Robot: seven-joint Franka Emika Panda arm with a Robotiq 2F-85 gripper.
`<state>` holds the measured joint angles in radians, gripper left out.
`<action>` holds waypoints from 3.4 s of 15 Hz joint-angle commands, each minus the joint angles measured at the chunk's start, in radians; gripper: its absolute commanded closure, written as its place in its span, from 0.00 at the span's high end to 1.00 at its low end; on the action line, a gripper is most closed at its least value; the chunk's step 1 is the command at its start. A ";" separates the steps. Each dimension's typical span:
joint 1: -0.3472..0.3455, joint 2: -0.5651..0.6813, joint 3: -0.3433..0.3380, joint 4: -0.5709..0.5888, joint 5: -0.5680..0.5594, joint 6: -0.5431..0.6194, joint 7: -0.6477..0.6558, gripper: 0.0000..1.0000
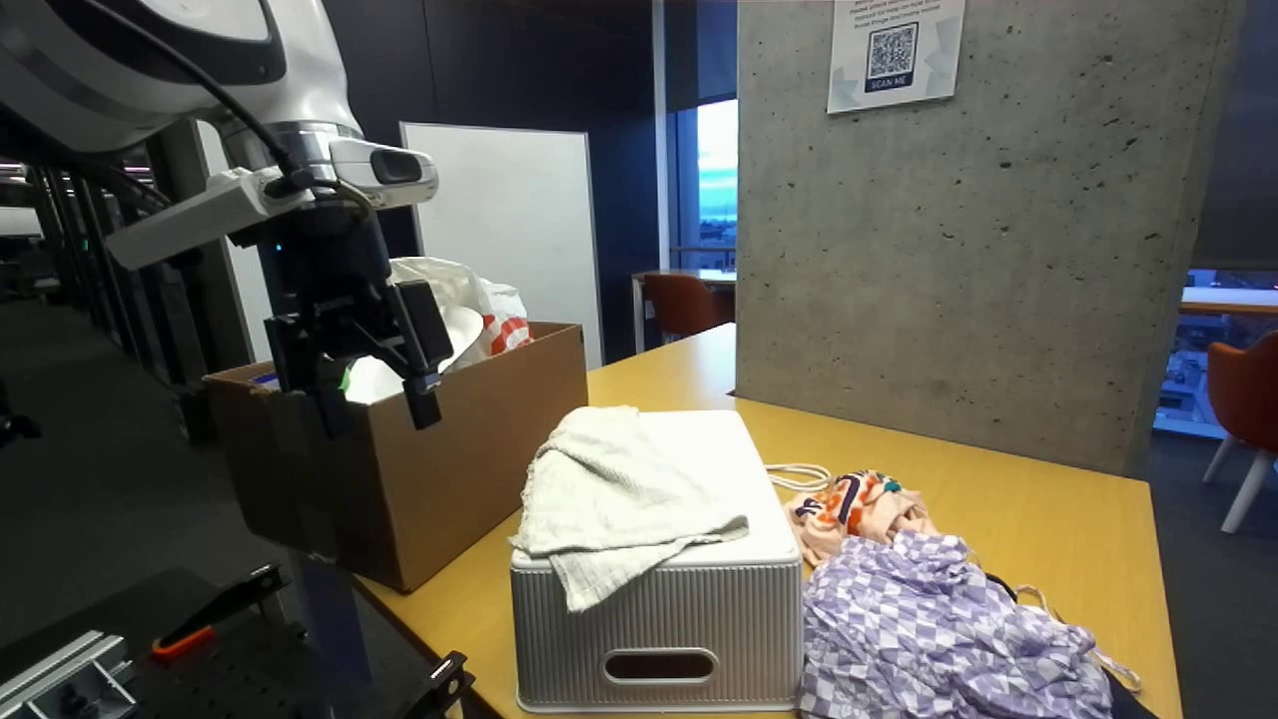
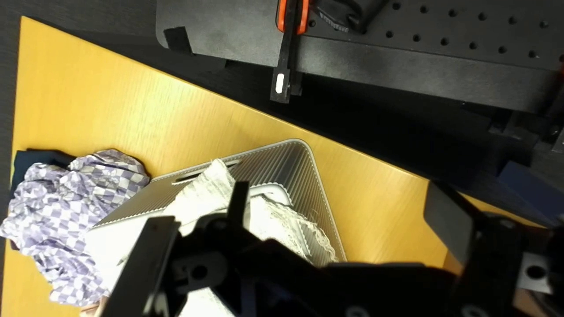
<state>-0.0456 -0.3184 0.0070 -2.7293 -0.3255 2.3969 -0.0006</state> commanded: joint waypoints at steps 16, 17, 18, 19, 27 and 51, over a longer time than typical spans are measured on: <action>0.001 0.517 -0.050 0.336 -0.425 0.235 0.148 1.00; 0.010 0.540 -0.054 0.356 -0.434 0.235 0.161 1.00; 0.020 0.560 -0.057 0.374 -0.441 0.232 0.173 1.00; 0.030 0.580 -0.059 0.394 -0.442 0.230 0.183 1.00; 0.091 0.712 -0.092 0.499 -0.431 0.235 0.231 1.00; 0.123 0.721 -0.148 0.566 -0.443 0.212 0.235 0.64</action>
<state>0.0572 0.4140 -0.1247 -2.1646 -0.7418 2.6133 0.2219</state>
